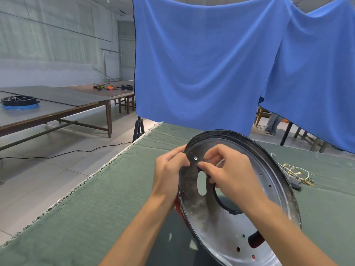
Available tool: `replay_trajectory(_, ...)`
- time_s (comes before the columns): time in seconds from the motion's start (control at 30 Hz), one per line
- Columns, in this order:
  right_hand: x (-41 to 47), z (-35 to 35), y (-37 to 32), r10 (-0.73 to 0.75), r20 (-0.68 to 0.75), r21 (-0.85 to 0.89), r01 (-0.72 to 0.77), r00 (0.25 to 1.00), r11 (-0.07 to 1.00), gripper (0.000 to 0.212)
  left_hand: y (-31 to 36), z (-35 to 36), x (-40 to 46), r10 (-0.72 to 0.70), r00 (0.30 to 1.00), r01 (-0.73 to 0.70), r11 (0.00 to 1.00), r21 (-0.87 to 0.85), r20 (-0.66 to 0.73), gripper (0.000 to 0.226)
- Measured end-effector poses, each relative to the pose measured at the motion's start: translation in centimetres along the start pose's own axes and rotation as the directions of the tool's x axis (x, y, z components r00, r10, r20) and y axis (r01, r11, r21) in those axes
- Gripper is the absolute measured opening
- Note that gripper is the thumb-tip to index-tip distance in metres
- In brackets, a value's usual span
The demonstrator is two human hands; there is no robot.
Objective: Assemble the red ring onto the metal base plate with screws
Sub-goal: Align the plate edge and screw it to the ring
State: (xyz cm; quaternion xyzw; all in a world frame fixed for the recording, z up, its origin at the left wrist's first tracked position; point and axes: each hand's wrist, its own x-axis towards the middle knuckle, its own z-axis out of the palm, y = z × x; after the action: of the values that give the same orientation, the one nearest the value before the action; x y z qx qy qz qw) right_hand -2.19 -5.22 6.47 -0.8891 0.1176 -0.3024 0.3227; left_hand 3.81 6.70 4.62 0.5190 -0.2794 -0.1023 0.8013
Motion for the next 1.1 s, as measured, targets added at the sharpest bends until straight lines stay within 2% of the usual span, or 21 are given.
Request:
replay_trajectory(0.23, -0.6, 1.5, 1.5, -0.113, -0.015, -0.034, 0.113, 0.993, 0.993, 0.017, -0.7, -0.2, 0.5, -0.150, 0.973, 0.149, 0.989, -0.015, -0.177, 0.029)
replay_trajectory(0.37, -0.5, 2.1, 2.3, -0.081, -0.006, -0.019, 0.081, 0.997, 0.997, 0.012, -1.1, -0.3, 0.7, -0.241, 0.952, 0.229, 0.970, -0.084, -0.188, 0.024)
replay_trajectory(0.43, -0.3, 2.1, 2.7, -0.049, 0.030, -0.003, 0.049, 0.998, 0.999, 0.010, -1.6, -0.5, 0.8, -0.288, 0.939, 0.272, 0.957, -0.105, -0.190, 0.014)
replay_trajectory(0.5, 0.0, 2.2, 2.7, -0.055, 0.064, -0.068, 0.060, 0.996, 0.996, 0.007, -1.9, -0.6, 0.8, -0.315, 0.929, 0.296, 0.948, -0.119, -0.192, 0.006)
replay_trajectory(0.7, 1.3, 2.5, 1.6, -0.110, 0.076, -0.279, 0.127, 0.991, 0.952, 0.006, -2.3, -0.1, 0.8, -0.292, 0.938, 0.269, 0.953, -0.138, -0.187, 0.016)
replay_trajectory(0.77, 1.6, 2.4, 1.7, -0.099, 0.084, -0.272, 0.119, 0.991, 0.955, 0.005, -2.3, 0.0, 0.7, -0.292, 0.940, 0.272, 0.954, -0.129, -0.174, 0.018)
replay_trajectory(0.87, 2.0, 2.1, 2.0, -0.068, 0.106, -0.233, 0.091, 0.992, 0.968, 0.006, -2.5, -0.2, 0.8, -0.294, 0.944, 0.275, 0.952, -0.135, -0.148, 0.037)
replay_trajectory(0.93, 2.2, 1.9, 2.1, -0.055, 0.117, -0.217, 0.080, 0.992, 0.973, 0.012, -2.5, -0.4, 0.9, -0.294, 0.946, 0.275, 0.951, -0.141, -0.138, 0.032)
replay_trajectory(1.1, 1.9, 1.8, 2.3, -0.103, 0.059, -0.217, 0.114, 0.993, 0.970, 0.011, -2.8, -0.5, 1.0, -0.312, 0.946, 0.300, 0.946, -0.120, -0.092, 0.045)
